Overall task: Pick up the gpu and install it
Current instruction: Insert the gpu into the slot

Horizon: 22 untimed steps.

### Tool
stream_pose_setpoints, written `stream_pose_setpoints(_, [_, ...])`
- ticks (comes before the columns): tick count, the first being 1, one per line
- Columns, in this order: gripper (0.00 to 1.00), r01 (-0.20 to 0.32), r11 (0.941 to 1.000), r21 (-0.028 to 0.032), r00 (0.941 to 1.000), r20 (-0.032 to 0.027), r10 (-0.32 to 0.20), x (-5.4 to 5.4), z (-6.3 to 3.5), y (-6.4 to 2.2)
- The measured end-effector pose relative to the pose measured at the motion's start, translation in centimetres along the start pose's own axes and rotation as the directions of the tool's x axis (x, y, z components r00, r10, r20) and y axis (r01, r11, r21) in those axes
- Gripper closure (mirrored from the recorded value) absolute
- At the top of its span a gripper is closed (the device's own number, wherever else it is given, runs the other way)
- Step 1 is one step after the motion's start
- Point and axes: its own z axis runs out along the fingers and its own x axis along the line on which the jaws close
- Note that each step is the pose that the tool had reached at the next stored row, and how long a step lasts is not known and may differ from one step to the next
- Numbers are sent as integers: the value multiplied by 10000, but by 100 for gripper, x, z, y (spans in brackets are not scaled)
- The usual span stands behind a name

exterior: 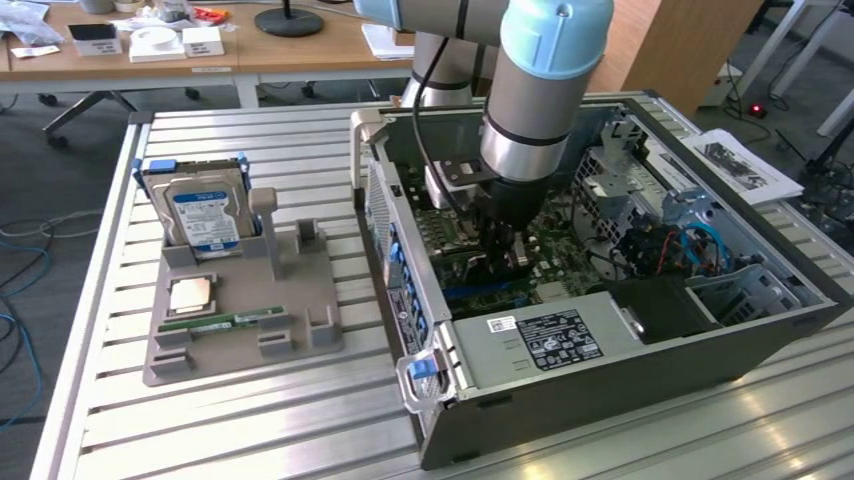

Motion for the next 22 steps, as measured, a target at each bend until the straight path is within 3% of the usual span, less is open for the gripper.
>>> stream_pose_setpoints(5, [72,0,10000,2,10000,0,0,0,1,0])
stream_pose_setpoints(6, [72,-1,10000,17,10000,32,1,-2,14,0])
stream_pose_setpoints(7, [67,0,10000,9,10000,18,0,-1,9,0])
stream_pose_setpoints(9, [67,0,10000,0,10000,1,0,0,1,0])
stream_pose_setpoints(10, [60,0,10000,0,10000,0,0,0,0,0])
stream_pose_setpoints(22, [60,1,10000,0,10000,0,-1,-19,-27,-2])
